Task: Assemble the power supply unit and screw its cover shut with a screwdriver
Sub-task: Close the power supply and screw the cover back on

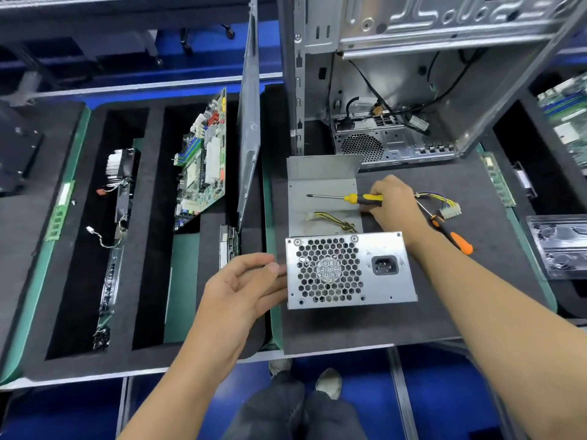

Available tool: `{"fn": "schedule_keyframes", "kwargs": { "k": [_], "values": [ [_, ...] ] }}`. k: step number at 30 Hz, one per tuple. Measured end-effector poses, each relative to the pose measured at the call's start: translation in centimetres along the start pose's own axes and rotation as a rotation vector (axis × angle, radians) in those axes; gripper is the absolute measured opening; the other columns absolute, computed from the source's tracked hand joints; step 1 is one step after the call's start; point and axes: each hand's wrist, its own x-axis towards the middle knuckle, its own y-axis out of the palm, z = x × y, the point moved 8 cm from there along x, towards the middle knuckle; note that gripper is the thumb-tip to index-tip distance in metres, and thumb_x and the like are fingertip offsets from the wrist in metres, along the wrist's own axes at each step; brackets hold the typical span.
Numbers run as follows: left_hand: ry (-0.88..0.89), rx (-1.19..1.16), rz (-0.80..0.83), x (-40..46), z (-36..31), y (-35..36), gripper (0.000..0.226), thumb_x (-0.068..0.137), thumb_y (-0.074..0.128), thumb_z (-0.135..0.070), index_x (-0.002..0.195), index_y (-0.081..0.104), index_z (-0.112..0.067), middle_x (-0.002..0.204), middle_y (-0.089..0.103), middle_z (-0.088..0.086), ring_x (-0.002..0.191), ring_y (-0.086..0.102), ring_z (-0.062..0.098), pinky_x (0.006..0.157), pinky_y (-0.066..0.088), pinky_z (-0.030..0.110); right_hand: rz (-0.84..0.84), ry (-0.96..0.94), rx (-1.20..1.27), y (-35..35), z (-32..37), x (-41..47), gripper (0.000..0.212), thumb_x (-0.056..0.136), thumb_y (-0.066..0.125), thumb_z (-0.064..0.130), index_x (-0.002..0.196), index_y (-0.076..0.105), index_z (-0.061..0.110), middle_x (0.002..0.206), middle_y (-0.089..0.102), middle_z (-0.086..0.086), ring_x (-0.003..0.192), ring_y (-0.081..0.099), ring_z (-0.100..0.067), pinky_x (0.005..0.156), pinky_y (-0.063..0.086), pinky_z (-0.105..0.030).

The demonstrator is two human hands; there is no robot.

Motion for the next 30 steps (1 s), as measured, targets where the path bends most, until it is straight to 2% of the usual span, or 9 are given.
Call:
{"fn": "schedule_keyframes", "kwargs": {
  "k": [5, 9, 13, 16, 18, 20, 22, 26, 30],
  "values": [
    [0.012, -0.005, -0.012, -0.5, 0.0, -1.1, 0.048, 0.073, 0.074, -0.027, 0.113, 0.064, -0.003, 0.104, 0.075, 0.019, 0.099, 0.073, 0.034, 0.080, 0.060, 0.032, 0.018, 0.001, 0.029, -0.2, -0.1, 0.1, 0.021, 0.076, 0.063, -0.013, 0.085, 0.068, 0.004, 0.094, 0.063, -0.010, 0.087, 0.058, -0.029, 0.078, 0.047, -0.037],
    [0.007, 0.002, -0.037, -0.8, 0.2, -1.9, 0.055, 0.066, 0.078, -0.032, 0.112, 0.066, -0.003, 0.104, 0.075, 0.019, 0.099, 0.073, 0.035, 0.080, 0.061, 0.033, 0.001, 0.030, 0.070, -0.6, -0.3, 0.2, 0.009, 0.083, 0.063, -0.006, 0.081, 0.063, 0.003, 0.081, 0.063, -0.012, 0.080, 0.056, -0.032, 0.067, 0.045, -0.038],
    [0.006, -0.019, -0.058, -0.8, 0.3, -2.8, 0.051, 0.068, 0.077, -0.031, 0.110, 0.068, -0.004, 0.105, 0.074, 0.021, 0.099, 0.073, 0.037, 0.078, 0.061, 0.033, -0.038, 0.089, 0.140, -1.4, -1.4, 0.3, 0.016, 0.090, 0.067, 0.013, 0.077, 0.057, 0.011, 0.072, 0.059, -0.008, 0.073, 0.052, -0.027, 0.058, 0.032, -0.031],
    [0.006, -0.028, -0.079, -0.8, 0.2, -3.2, 0.047, 0.071, 0.075, -0.029, 0.109, 0.067, -0.003, 0.104, 0.074, 0.021, 0.098, 0.073, 0.037, 0.076, 0.061, 0.032, -0.142, 0.215, 0.231, -3.1, -2.9, 0.0, 0.023, 0.089, 0.066, 0.023, 0.072, 0.053, 0.018, 0.065, 0.056, 0.001, 0.066, 0.052, -0.020, 0.056, 0.038, -0.020],
    [0.013, -0.029, -0.087, -0.9, -0.1, -2.9, 0.043, 0.072, 0.074, -0.028, 0.108, 0.068, -0.004, 0.103, 0.074, 0.021, 0.095, 0.074, 0.036, 0.073, 0.061, 0.030, -0.183, 0.289, 0.390, -4.3, -3.4, -0.8, 0.023, 0.087, 0.067, 0.020, 0.070, 0.051, 0.020, 0.070, 0.066, 0.001, 0.071, 0.065, -0.024, 0.069, 0.052, -0.031],
    [0.026, -0.025, -0.092, -0.9, -0.5, -2.2, 0.040, 0.072, 0.074, -0.027, 0.105, 0.070, -0.004, 0.100, 0.074, 0.021, 0.088, 0.075, 0.033, 0.068, 0.060, 0.027, -0.199, 0.321, 0.608, -5.6, -2.7, -2.3, 0.023, 0.085, 0.067, 0.011, 0.070, 0.051, 0.017, 0.074, 0.072, 0.002, 0.074, 0.070, -0.021, 0.076, 0.055, -0.041],
    [0.047, -0.037, -0.063, -1.0, -1.2, -0.9, 0.032, 0.072, 0.074, -0.026, 0.098, 0.073, -0.006, 0.097, 0.074, 0.021, 0.080, 0.074, 0.030, 0.064, 0.058, 0.025, -0.187, 0.262, 0.756, -7.5, -0.3, -4.0, 0.015, 0.084, 0.069, 0.006, 0.076, 0.056, 0.005, 0.077, 0.073, 0.002, 0.072, 0.069, -0.016, 0.070, 0.055, -0.033],
    [0.016, -0.060, 0.077, -1.0, -2.0, 3.6, 0.032, 0.068, 0.077, -0.033, 0.092, 0.080, -0.012, 0.095, 0.075, 0.019, 0.084, 0.074, 0.030, 0.068, 0.059, 0.026, -0.005, 0.022, 0.707, -9.8, 8.1, -8.0, 0.012, 0.084, 0.076, 0.010, 0.077, 0.066, 0.012, 0.073, 0.071, 0.009, 0.063, 0.063, -0.003, 0.065, 0.049, -0.013],
    [-0.056, -0.096, 0.194, -1.4, -1.8, 7.7, 0.027, 0.077, 0.068, -0.026, 0.089, 0.080, -0.004, 0.098, 0.075, 0.022, 0.092, 0.075, 0.032, 0.072, 0.060, 0.028, 0.043, -0.192, 0.506, -9.9, 14.4, -11.7, 0.021, 0.083, 0.078, 0.015, 0.075, 0.060, 0.007, 0.060, 0.057, 0.008, 0.057, 0.046, -0.010, 0.056, 0.039, -0.018]
  ]
}}
